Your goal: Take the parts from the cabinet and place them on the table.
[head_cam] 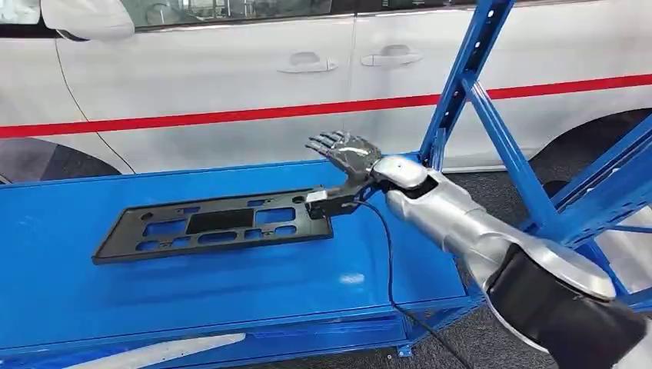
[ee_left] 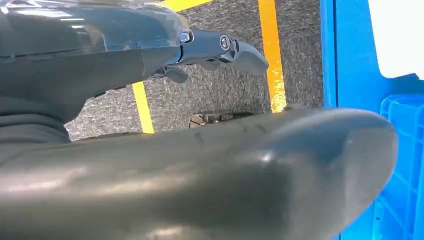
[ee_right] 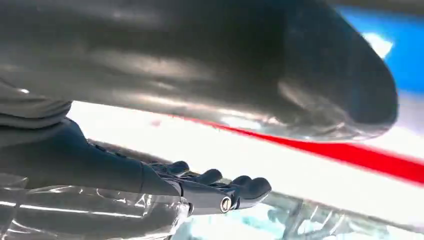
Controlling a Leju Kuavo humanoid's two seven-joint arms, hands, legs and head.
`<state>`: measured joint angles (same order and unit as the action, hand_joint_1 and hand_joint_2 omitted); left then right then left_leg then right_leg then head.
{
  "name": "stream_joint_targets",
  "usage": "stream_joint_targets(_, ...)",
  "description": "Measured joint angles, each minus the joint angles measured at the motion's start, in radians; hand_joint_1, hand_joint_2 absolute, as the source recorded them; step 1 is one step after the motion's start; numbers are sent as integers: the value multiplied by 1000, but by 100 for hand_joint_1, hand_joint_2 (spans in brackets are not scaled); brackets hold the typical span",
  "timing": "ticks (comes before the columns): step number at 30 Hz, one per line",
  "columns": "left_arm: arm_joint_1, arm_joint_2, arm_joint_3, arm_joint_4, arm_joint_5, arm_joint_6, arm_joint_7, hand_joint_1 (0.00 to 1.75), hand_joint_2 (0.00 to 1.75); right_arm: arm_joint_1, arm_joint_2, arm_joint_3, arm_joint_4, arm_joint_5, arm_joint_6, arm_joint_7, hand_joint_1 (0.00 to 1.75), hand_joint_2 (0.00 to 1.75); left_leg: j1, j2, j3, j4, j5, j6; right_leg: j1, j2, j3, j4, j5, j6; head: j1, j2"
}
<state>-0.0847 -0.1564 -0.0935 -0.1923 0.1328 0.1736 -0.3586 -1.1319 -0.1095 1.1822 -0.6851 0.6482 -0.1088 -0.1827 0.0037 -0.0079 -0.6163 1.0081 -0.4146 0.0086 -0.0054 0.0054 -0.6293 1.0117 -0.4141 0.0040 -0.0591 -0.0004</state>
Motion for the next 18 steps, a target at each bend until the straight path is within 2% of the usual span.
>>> stream_joint_targets(7,0,-2,1,0,0,0,1,0,0,-49,-9,-5,-4,-37,16,-8,0,0,0,0,0,0,0,0,0,0,0,0,0,0,0,0)
stream_joint_targets(18,0,-2,1,0,-7,-12,2,0,0,-22,-25,-3,-4,-44,-19,-6,0,0,0,0,0,0,0,0,-1,0,0,0,0,0,0,0)
